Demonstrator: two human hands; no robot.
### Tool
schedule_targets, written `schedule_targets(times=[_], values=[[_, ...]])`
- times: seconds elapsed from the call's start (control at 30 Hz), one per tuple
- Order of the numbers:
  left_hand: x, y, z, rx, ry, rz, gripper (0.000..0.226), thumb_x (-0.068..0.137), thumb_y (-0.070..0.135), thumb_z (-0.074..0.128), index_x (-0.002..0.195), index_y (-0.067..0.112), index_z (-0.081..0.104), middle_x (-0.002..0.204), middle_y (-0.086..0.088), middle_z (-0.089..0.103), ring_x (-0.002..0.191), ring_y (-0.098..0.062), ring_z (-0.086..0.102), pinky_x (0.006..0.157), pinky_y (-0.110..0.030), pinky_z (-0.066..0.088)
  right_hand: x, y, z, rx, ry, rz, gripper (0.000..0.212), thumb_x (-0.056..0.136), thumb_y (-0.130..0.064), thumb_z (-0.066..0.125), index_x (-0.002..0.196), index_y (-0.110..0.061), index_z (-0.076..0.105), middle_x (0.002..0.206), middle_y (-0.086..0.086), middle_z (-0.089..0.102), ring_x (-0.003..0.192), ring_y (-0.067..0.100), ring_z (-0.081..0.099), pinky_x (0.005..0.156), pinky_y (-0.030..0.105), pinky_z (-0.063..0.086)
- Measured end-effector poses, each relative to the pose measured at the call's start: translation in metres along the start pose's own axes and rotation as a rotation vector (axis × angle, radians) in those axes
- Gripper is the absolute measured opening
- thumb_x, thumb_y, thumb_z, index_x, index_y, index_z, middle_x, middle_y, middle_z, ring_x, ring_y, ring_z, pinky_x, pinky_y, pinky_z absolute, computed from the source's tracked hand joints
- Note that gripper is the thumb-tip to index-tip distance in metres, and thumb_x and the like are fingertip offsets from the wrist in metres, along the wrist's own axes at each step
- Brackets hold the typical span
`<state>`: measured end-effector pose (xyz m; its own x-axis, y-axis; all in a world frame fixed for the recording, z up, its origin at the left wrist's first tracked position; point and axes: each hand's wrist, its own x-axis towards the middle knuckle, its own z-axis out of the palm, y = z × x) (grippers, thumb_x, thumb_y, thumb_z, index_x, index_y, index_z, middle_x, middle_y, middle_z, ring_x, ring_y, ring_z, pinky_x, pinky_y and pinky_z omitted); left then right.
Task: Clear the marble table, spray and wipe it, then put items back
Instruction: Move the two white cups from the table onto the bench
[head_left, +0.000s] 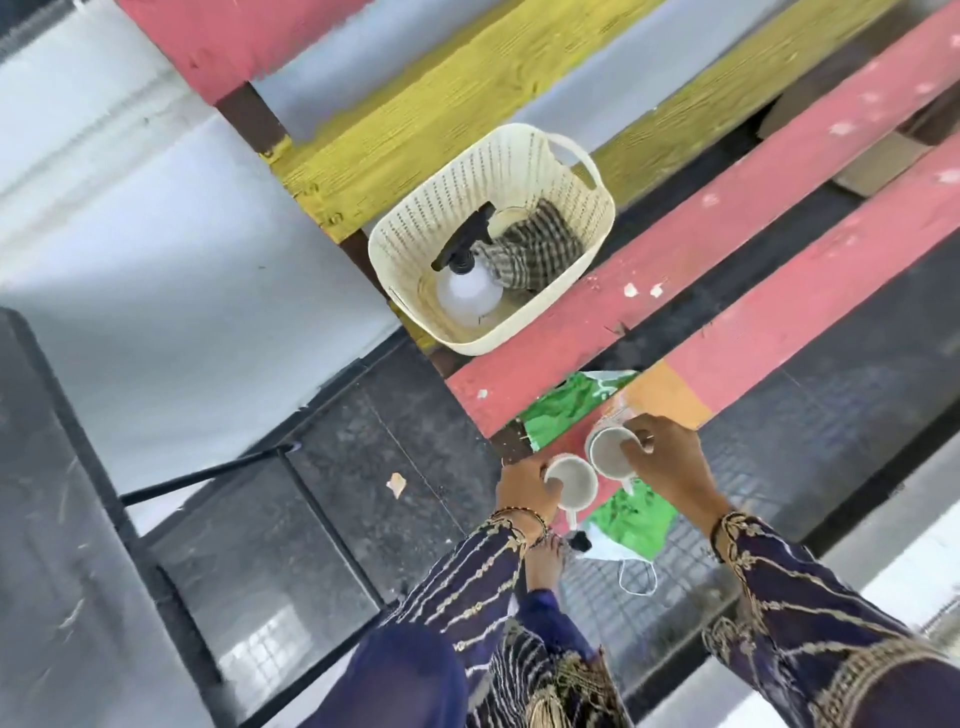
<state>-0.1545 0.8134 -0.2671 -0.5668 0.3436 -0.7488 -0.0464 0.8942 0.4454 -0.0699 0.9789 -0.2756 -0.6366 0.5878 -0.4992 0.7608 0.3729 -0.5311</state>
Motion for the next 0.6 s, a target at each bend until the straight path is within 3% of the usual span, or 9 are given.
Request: schedule_targets(times=[0.2,0.33,0.47,0.6], values=[[0.003,-0.001,0.003,-0.069,0.005,-0.027,0.042,0.086,0.016,0.058,0.127,0.006,0.059,0.119,-0.022,0.065,0.106,-0.037,0.065,0.089,-0.044,0.055,0.005,0.007,0.001,-0.021,-0.05,0.034,0.029,0.092,-0.009,0.064,0.12,-0.003,0.072,0.112,0.016,0.075,0.1,0.028,0.07,0.079,0.02,0.042],[0.0,0.001,0.003,-0.021,-0.002,-0.041,0.045,0.087,0.024,0.06,0.128,0.006,0.055,0.121,-0.022,0.063,0.111,-0.036,0.061,0.093,-0.041,0.051,0.002,0.003,-0.002,-0.063,-0.048,0.02,0.033,0.092,-0.011,0.063,0.124,-0.005,0.069,0.117,0.017,0.073,0.103,0.031,0.068,0.086,0.032,0.052],[-0.017,0.006,-0.007,0.075,0.016,-0.017,0.048,0.087,0.033,0.061,0.124,0.005,0.051,0.127,-0.017,0.055,0.113,-0.035,0.058,0.09,-0.042,0.048,-0.011,-0.014,-0.015,-0.224,-0.016,0.004,0.044,0.091,-0.02,0.067,0.132,-0.007,0.06,0.131,0.014,0.064,0.121,0.034,0.058,0.092,0.048,0.054],[-0.044,0.008,-0.033,0.092,0.101,0.013,0.045,0.086,0.039,0.059,0.121,0.01,0.051,0.127,-0.01,0.046,0.108,-0.031,0.06,0.086,-0.043,0.049,-0.028,-0.047,-0.032,-0.322,-0.008,-0.073,0.042,0.091,-0.024,0.067,0.129,-0.005,0.06,0.129,0.015,0.064,0.122,0.034,0.053,0.091,0.049,0.053]])
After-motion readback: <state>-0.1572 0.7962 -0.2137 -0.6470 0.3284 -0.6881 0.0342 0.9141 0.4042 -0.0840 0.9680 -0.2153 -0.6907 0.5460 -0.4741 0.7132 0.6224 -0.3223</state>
